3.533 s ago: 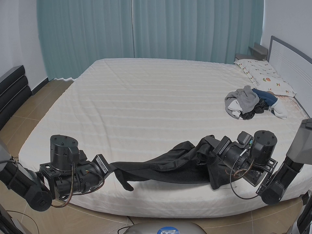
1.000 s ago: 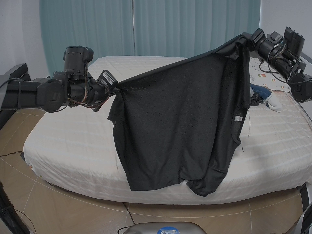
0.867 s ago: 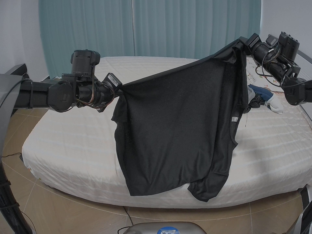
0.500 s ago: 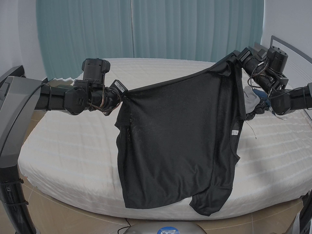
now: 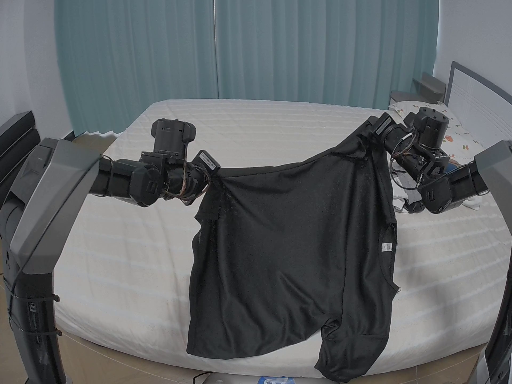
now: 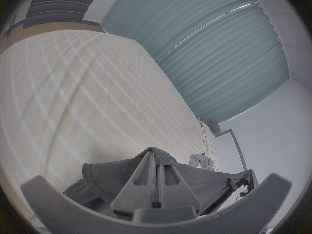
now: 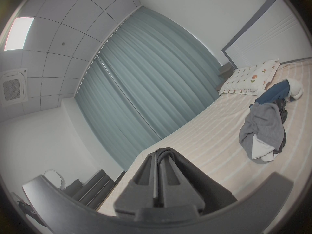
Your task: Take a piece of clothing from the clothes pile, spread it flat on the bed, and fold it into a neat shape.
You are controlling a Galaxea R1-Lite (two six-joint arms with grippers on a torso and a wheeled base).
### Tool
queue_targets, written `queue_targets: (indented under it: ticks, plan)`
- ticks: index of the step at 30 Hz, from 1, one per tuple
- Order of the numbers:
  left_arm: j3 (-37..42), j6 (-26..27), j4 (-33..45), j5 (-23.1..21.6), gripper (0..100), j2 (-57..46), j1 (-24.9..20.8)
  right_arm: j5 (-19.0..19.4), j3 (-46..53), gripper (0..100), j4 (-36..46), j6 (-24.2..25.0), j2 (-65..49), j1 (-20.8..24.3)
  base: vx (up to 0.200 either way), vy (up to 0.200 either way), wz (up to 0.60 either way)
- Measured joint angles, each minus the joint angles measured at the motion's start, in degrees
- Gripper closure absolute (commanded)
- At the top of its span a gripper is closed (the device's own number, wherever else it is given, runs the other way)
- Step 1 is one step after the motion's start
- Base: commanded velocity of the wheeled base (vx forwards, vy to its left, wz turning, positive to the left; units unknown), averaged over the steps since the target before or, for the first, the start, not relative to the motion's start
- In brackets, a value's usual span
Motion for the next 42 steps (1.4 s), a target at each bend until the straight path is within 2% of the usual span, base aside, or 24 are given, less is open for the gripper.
queue_targets:
  ticks: [6, 7, 8, 9, 16, 23, 31, 36, 39, 42]
  plan:
    - [0.1, -0.9, -3.7, 0.1, 100, 4.6, 0.0, -2.2, 0.3, 100, -2.0, 0.1, 5.2, 0.2, 0.000, 0.000, 0.00]
    - [0.1, -1.1, -4.0, 0.1, 0, 5.4, 0.0, -2.6, 0.3, 100, -2.5, 0.0, 6.2, 0.3, 0.000, 0.000, 0.00]
    - [0.1, -1.3, -4.2, 0.1, 0, 6.1, 0.0, -2.9, 0.2, 100, -2.9, 0.0, 7.1, 0.3, 0.000, 0.000, 0.00]
    - [0.1, -1.7, -4.4, 0.1, 0, 6.9, 0.0, -3.1, 0.2, 0, -3.3, 0.0, 8.2, 0.4, 0.000, 0.000, 0.00]
    - [-0.2, -3.4, -4.7, 0.5, 0, 11.5, 0.1, -3.7, -0.1, 0, -3.6, -0.2, 15.1, 0.6, 0.000, 0.000, 0.00]
    - [-0.4, -3.3, -3.2, 2.4, 0, 14.5, 0.6, -3.7, 1.3, 0, 0.4, -1.0, 18.3, 0.1, 0.000, 0.000, 0.00]
    - [-0.6, -1.3, 4.1, 3.2, 0, 15.6, 1.9, -3.2, 3.2, 0, 11.8, -2.0, 18.6, -1.9, 0.000, 0.000, 0.00]
    - [-0.6, 0.9, 9.5, 3.0, 0, 15.6, 2.6, -2.7, 4.2, 0, 14.2, -2.5, 17.7, -2.3, 0.000, 0.000, 0.00]
    - [-0.5, 1.1, 10.0, 2.7, 0, 14.9, 3.2, -2.0, 4.4, 0, 14.2, -1.7, 16.4, -2.9, 0.000, 0.000, 0.00]
    - [0.0, 1.0, 10.1, 2.5, 0, 13.8, 4.0, -0.1, 4.6, 0, 14.0, 1.2, 14.7, -3.8, 0.000, 0.000, 0.00]
